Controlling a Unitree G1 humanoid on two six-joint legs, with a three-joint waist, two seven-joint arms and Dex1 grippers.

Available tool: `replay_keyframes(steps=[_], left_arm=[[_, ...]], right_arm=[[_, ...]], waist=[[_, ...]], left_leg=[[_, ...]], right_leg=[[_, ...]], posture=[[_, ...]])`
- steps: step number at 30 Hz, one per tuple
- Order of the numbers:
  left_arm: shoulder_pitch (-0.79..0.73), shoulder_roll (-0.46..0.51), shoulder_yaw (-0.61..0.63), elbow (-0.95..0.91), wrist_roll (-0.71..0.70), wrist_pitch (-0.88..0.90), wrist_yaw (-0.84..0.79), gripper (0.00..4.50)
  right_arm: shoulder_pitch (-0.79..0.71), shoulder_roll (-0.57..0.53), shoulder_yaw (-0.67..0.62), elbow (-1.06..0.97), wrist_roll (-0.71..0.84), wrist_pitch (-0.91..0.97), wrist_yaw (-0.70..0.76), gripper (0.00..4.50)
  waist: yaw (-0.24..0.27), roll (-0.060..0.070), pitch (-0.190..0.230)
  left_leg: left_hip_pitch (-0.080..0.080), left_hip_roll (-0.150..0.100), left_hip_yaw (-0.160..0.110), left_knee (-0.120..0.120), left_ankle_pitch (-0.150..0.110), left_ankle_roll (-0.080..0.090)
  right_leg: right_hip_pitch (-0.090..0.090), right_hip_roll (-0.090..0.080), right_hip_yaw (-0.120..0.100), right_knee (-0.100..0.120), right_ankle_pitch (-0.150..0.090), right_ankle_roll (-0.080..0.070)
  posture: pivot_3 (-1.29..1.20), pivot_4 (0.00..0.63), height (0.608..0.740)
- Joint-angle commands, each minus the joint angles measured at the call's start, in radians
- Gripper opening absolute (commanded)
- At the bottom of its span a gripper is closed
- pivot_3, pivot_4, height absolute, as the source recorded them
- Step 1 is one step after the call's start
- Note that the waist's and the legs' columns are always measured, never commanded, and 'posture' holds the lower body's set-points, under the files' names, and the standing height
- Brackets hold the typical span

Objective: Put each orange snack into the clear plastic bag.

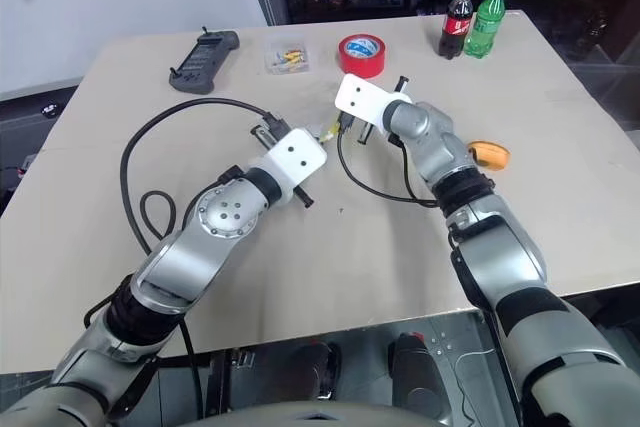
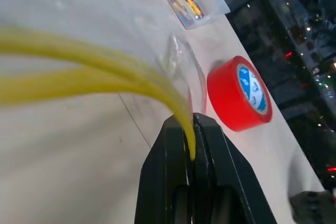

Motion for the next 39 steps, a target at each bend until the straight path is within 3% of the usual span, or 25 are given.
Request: replay_keyframes(steps=[1, 3, 7, 10, 13, 21, 39], left_arm=[[0.026, 0.024, 0.093, 0.037, -0.003, -0.154, -0.043, 0.00], [0.039, 0.017, 0.144, 0.098, -0.022, -0.267, -0.054, 0.00], [0.043, -0.019, 0.234, 0.237, -0.098, -0.477, -0.114, 0.00], [0.034, -0.027, 0.286, 0.335, -0.185, -0.602, -0.227, 0.00], [0.031, -0.031, 0.314, 0.381, -0.235, -0.631, -0.302, 0.00], [0.030, -0.034, 0.327, 0.418, -0.229, -0.679, -0.360, 0.00], [0.075, -0.051, 0.363, 0.336, -0.232, -0.634, -0.359, 0.00]], right_arm=[[0.025, -0.016, -0.056, -0.071, 0.040, -0.009, -0.014, 1.43], [0.068, -0.022, -0.089, -0.140, 0.070, 0.018, -0.015, 2.41], [0.190, -0.057, -0.151, -0.363, 0.143, 0.145, 0.049, 2.41], [0.301, -0.023, -0.239, -0.621, 0.305, 0.367, 0.105, 1.49], [0.350, 0.044, -0.278, -0.783, 0.427, 0.543, 0.108, 0.09], [0.327, 0.178, -0.291, -0.878, 0.559, 0.711, 0.028, 0.03], [0.310, 0.160, -0.243, -0.822, 0.583, 0.700, 0.013, 0.03]], waist=[[0.000, 0.000, 0.000], [0.002, 0.000, 0.000], [0.009, 0.000, 0.000], [0.017, 0.000, 0.000], [0.012, 0.000, 0.000], [0.011, 0.000, 0.000], [0.006, 0.000, 0.000]], left_leg=[[0.000, 0.000, 0.000, 0.000, 0.000, 0.000], [0.000, 0.000, 0.000, 0.001, 0.000, 0.000], [0.000, 0.000, 0.000, 0.001, 0.000, 0.000], [-0.001, 0.000, -0.001, 0.002, 0.000, 0.000], [-0.001, 0.000, -0.001, 0.002, 0.000, 0.000], [0.000, -0.001, -0.001, 0.003, 0.000, 0.000], [0.000, -0.001, -0.001, 0.003, 0.000, 0.000]], right_leg=[[0.000, 0.000, 0.000, 0.000, 0.000, 0.000], [0.000, 0.000, 0.000, 0.001, 0.000, 0.000], [0.000, -0.001, 0.000, 0.001, 0.000, 0.000], [0.000, -0.002, -0.002, 0.001, 0.000, 0.000], [0.000, -0.003, -0.001, 0.002, 0.000, 0.000], [0.000, -0.003, -0.001, 0.004, 0.000, 0.000], [0.000, -0.002, -0.001, 0.004, 0.000, 0.000]], posture=[[0.00, 0.150, 0.740], [0.00, 0.150, 0.740], [0.00, 0.150, 0.740], [0.00, 0.150, 0.740], [0.00, 0.150, 0.740], [0.00, 0.150, 0.740], [0.00, 0.150, 0.740]])
